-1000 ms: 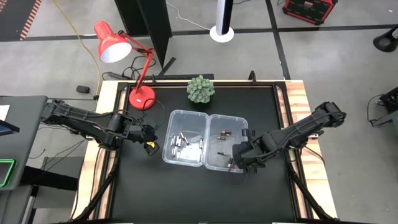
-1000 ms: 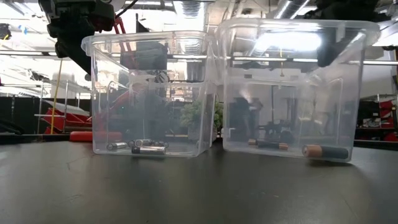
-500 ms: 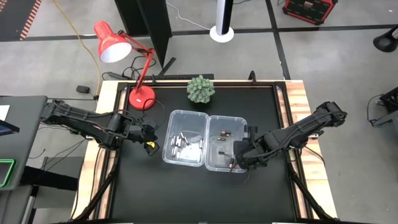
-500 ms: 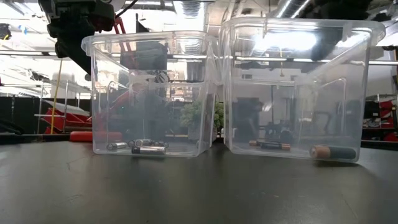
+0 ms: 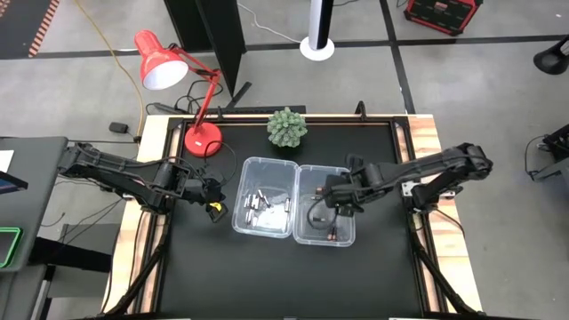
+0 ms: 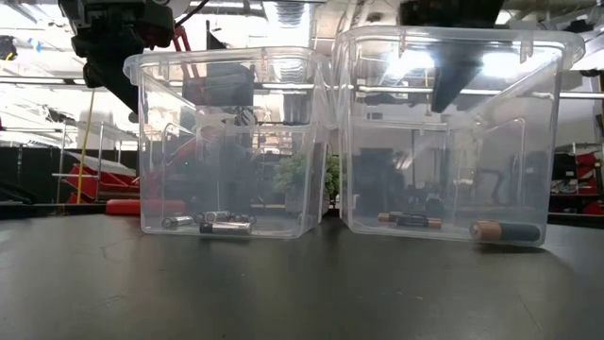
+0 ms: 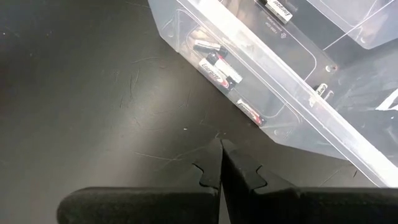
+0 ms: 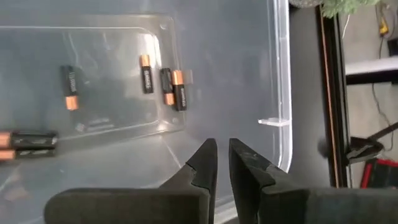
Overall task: Sort batteries
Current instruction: Move the transparent bins to the center
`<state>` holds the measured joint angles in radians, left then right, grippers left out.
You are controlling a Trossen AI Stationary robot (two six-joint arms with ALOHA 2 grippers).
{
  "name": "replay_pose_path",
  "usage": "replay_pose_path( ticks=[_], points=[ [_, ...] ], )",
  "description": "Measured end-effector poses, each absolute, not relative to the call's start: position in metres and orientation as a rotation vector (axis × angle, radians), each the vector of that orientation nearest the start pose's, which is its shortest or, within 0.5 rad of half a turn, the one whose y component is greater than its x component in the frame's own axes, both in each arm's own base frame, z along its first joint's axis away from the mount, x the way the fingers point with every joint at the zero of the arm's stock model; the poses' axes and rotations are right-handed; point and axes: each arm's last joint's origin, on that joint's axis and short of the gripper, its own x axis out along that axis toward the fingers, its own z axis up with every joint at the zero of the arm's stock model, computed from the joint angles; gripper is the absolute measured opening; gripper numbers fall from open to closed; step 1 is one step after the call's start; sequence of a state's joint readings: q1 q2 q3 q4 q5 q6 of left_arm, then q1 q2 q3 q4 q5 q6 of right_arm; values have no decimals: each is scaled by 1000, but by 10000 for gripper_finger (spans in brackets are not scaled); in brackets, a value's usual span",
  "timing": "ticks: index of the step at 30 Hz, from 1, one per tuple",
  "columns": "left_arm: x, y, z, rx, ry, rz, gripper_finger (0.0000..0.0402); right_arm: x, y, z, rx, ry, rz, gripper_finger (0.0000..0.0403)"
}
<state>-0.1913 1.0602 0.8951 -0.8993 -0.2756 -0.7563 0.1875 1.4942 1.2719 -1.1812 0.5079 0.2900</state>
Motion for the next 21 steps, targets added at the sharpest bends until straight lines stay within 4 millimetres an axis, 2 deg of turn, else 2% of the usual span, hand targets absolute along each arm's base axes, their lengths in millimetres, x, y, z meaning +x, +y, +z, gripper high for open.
replay_pose_path(
  ticks=[11,16,21],
  points=[
    [187,-28,269,-437,944,456,0,256,6,256,-176,1390,-553,58],
    [187,-28,269,-437,944,456,0,253,7,256,-154,1402,-581,58],
    [187,-28,269,-437,945,456,0,252,18,256,-160,1390,-567,58]
  ],
)
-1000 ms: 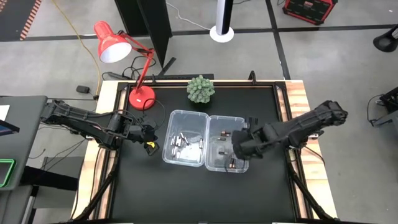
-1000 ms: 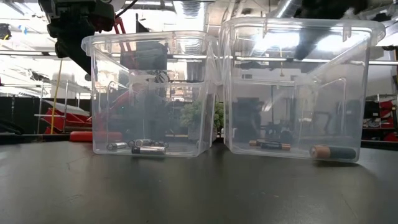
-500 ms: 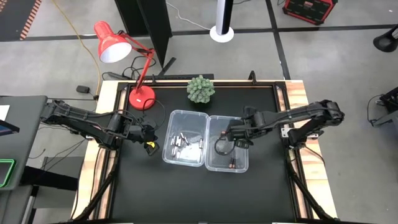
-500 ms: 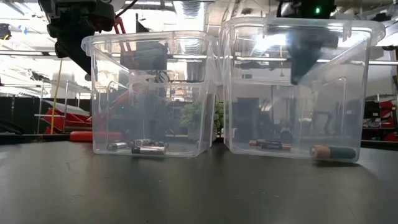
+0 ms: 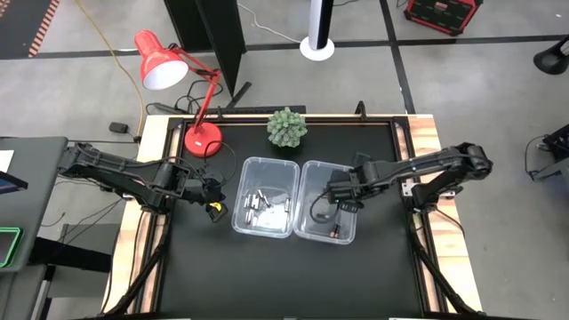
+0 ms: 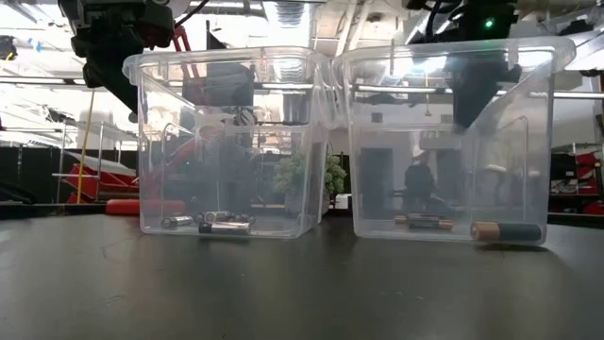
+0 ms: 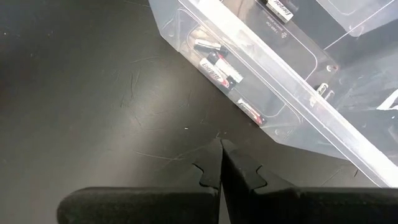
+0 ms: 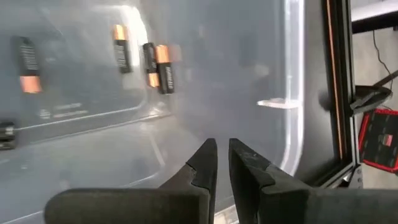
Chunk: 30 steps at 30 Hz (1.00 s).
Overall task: Sort batteries
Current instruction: Move the transparent bins to the center
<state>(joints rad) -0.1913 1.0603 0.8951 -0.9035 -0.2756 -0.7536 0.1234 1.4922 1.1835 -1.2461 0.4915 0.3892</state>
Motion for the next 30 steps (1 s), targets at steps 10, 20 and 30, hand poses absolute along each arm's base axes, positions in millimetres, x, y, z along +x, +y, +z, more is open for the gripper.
replay_pose_path(
  ticks=[10,20,30],
  points=[
    [187,-28,269,-437,944,456,0,256,50,279,-195,1163,-531,58],
    [187,-28,269,-429,940,449,0,200,49,302,-8,1105,-838,44],
    [190,-29,271,-403,914,424,0,188,47,256,164,1214,-873,6]
  ],
)
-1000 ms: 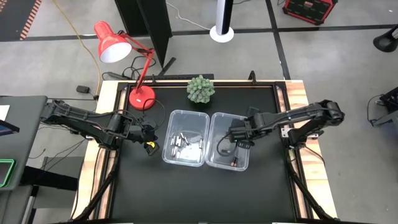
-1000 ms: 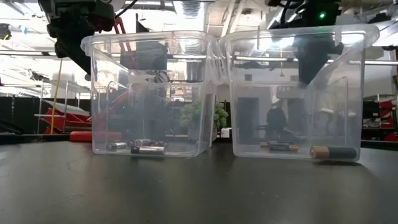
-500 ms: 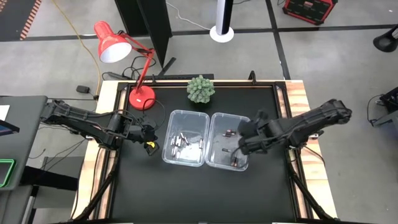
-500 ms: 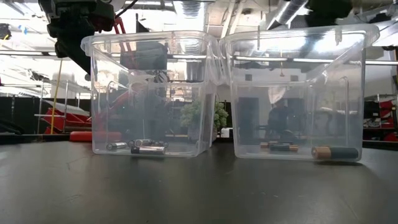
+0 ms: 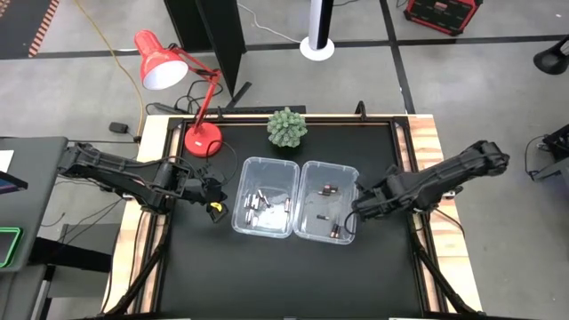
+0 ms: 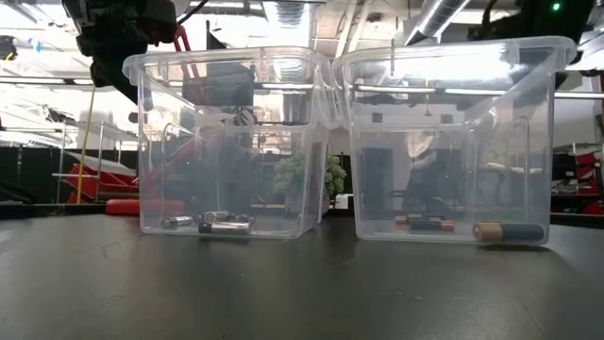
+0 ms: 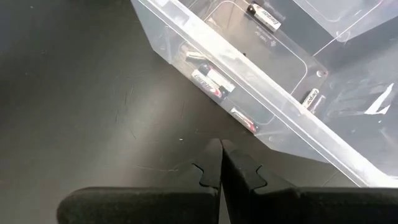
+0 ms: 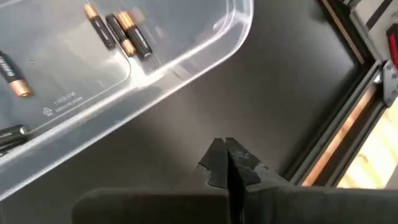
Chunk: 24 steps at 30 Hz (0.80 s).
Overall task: Sort batteries
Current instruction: Move the transparent bins to the center
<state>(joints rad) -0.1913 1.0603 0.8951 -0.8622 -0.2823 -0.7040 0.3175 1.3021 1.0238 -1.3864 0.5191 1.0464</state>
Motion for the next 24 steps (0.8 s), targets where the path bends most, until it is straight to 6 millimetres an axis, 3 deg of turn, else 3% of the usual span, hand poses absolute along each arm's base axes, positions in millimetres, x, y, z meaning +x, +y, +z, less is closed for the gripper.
replay_pose_path(
  ticks=[6,14,24],
  points=[
    [190,-29,271,-409,910,428,0,194,35,242,174,1209,-877,4],
    [193,-29,271,-421,892,425,0,210,19,242,148,1161,-797,3],
    [196,-30,269,-419,899,427,0,216,5,242,126,1145,-792,3]
  ],
)
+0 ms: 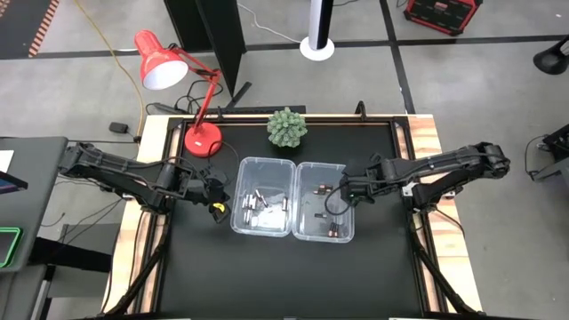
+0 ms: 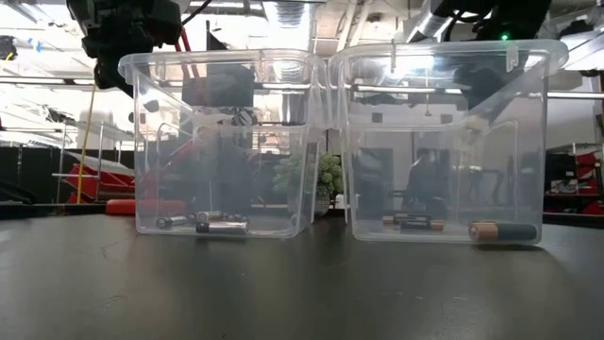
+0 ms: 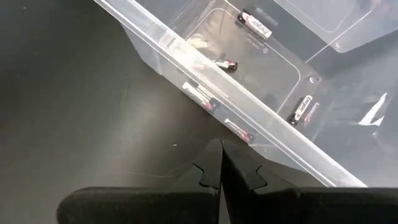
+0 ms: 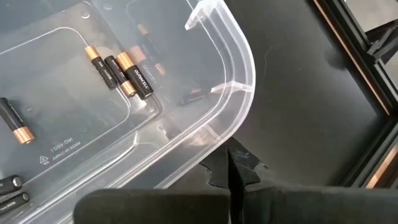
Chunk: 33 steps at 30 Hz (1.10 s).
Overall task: Sort batteries
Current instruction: Move the transparent bins to the center, then return to Home Position
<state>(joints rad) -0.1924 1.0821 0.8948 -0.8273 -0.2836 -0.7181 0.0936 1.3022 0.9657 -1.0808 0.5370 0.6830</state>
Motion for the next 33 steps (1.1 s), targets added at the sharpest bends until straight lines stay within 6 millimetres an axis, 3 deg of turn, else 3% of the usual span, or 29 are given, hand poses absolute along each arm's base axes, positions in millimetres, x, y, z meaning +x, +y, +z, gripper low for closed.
replay_pose_path(
  ticks=[20,25,33],
  points=[
    [197,-39,271,-419,869,393,0,222,-3,243,58,1132,-744,3],
    [195,-40,273,-359,818,454,0,213,3,251,27,1097,-739,5],
    [187,-35,282,-267,733,504,0,184,20,284,1,883,-684,21]
  ],
)
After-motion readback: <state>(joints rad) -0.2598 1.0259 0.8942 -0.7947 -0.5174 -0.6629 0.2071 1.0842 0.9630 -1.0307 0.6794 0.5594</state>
